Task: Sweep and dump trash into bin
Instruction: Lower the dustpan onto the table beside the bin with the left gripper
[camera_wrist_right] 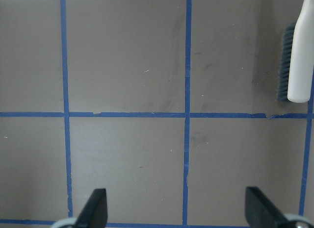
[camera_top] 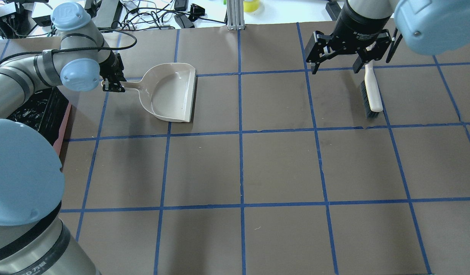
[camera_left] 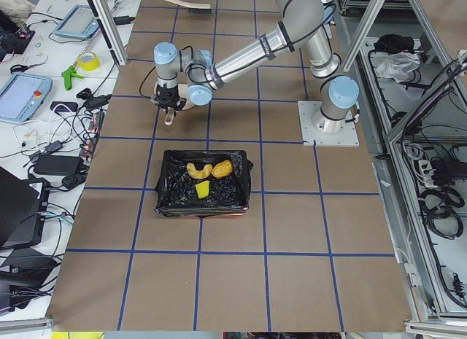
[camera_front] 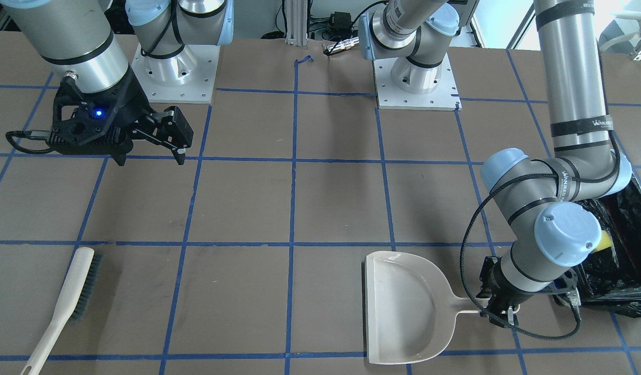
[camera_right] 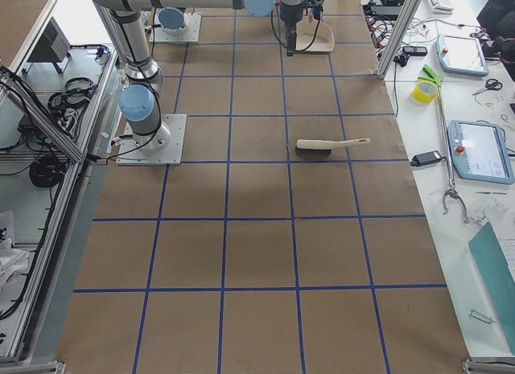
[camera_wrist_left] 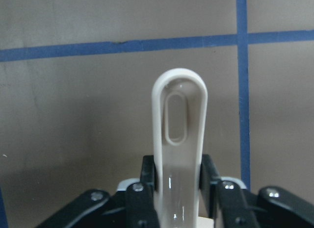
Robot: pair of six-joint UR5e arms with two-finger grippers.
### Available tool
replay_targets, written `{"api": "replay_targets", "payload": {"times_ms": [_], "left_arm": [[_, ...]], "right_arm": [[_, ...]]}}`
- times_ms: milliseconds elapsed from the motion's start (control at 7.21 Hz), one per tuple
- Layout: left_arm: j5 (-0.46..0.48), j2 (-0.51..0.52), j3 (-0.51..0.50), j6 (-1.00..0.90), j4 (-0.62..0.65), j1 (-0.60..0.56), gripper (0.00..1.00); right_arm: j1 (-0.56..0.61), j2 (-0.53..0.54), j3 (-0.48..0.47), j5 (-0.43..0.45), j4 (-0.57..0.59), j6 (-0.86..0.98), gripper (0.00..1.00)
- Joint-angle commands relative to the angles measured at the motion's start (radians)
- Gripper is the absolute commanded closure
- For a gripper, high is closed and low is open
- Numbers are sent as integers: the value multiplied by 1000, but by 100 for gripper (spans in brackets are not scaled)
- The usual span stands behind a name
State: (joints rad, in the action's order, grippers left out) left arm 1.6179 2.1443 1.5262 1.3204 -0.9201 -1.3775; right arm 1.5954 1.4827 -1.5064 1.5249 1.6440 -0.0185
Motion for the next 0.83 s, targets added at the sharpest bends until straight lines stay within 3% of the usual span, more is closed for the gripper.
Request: {"api": "replay_targets", "payload": {"times_ms": [0, 139, 277, 693], "left_arm": [[2, -13, 8, -7, 0, 0, 74], [11, -15, 9, -7, 1, 0, 31], [10, -32, 11, -7, 0, 0, 20], [7, -85, 12, -85, -20, -9, 19]], "right_arm": [[0, 1, 0, 0, 0, 0, 0], [0, -1, 0, 0, 2, 0, 0], [0, -1, 0, 0, 5, 0, 0], [0, -1, 0, 0, 5, 0, 0]]}}
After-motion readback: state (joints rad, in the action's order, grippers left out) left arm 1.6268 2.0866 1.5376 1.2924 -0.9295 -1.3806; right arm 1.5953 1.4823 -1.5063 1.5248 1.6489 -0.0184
